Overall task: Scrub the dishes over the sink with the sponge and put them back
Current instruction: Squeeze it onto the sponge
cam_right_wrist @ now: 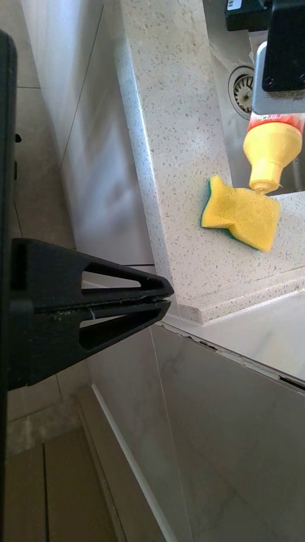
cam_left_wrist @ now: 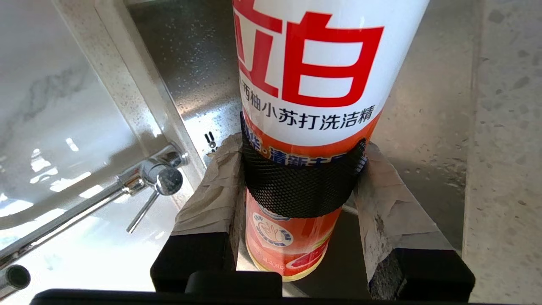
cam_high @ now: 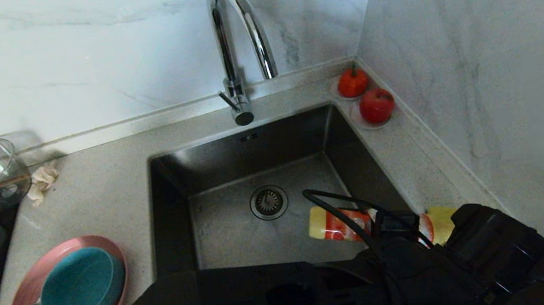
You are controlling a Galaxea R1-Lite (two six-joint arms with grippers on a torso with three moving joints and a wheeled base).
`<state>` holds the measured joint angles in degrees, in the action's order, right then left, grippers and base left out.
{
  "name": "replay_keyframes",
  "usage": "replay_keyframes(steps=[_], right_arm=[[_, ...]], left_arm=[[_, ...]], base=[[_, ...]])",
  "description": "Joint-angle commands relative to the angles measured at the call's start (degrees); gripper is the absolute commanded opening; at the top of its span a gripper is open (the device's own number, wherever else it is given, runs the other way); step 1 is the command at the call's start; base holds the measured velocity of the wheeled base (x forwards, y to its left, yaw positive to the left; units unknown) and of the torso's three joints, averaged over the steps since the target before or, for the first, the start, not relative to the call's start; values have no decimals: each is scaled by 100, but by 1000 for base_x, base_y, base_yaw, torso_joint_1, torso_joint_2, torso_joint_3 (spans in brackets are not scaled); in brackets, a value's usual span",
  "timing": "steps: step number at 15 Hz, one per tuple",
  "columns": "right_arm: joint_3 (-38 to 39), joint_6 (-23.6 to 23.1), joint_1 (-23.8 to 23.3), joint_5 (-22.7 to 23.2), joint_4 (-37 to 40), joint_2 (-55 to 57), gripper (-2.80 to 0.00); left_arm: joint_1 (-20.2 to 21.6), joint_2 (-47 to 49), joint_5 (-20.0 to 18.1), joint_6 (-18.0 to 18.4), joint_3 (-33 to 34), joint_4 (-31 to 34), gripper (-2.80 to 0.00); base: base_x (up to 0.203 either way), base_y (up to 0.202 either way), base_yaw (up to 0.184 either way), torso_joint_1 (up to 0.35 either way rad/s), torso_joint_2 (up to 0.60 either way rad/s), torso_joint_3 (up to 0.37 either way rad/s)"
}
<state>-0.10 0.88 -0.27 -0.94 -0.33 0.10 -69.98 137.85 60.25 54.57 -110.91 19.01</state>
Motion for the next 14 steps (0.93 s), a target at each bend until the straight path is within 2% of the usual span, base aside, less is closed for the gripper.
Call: replay_keyframes(steps=[1,14], right_arm=[[1,0,0,-3,-2,-1,-280],[1,0,0,-3,-2,-1,-280]], left_arm=[[-33,35,40,45,0,6,-280],[-33,111,49,81,0,-3,-280]], base=[[0,0,0,0,0,0],[0,0,0,0,0,0]])
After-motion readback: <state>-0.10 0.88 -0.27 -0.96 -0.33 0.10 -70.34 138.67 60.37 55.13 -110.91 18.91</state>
